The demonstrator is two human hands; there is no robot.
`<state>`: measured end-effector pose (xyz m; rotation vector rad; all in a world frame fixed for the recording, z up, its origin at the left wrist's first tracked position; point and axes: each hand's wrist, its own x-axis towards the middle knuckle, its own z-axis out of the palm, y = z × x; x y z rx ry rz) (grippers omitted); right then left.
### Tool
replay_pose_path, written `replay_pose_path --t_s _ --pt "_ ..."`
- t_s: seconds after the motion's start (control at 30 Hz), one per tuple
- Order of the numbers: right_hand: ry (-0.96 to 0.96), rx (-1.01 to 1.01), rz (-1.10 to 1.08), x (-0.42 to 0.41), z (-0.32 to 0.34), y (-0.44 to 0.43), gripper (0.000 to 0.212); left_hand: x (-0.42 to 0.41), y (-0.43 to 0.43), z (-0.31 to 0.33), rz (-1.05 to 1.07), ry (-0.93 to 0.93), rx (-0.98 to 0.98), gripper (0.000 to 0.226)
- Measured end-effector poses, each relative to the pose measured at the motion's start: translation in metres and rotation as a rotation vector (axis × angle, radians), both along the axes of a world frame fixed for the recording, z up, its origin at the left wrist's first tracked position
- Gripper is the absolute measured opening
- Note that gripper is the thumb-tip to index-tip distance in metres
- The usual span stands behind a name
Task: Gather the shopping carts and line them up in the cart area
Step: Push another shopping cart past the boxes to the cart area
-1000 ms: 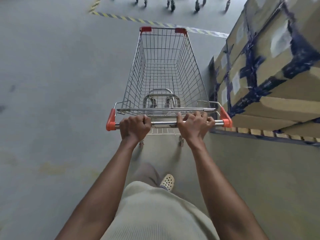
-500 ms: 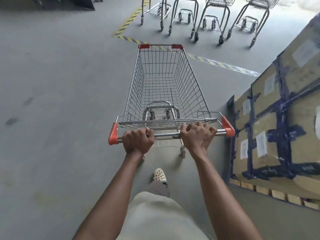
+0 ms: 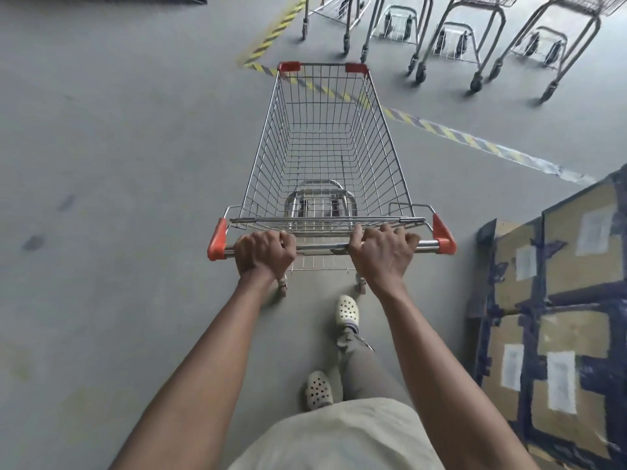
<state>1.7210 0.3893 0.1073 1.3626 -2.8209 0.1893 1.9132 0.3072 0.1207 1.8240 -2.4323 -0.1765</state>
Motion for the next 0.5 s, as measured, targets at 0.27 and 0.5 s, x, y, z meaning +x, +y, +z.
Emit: replay_pose_path --t_s 0.27,0.5 --pt "-0.044 -0.03 0.069 -0.041 -0.003 -0.149 0.064 -0.039 -0.161 0.001 0.065 0.02 0.048 0.054" --pt "-0.196 0.042 0.304 -0.077 0.012 -0.262 0.069 -0.068 -0.309 0.005 0.137 0.045 0.164 0.045"
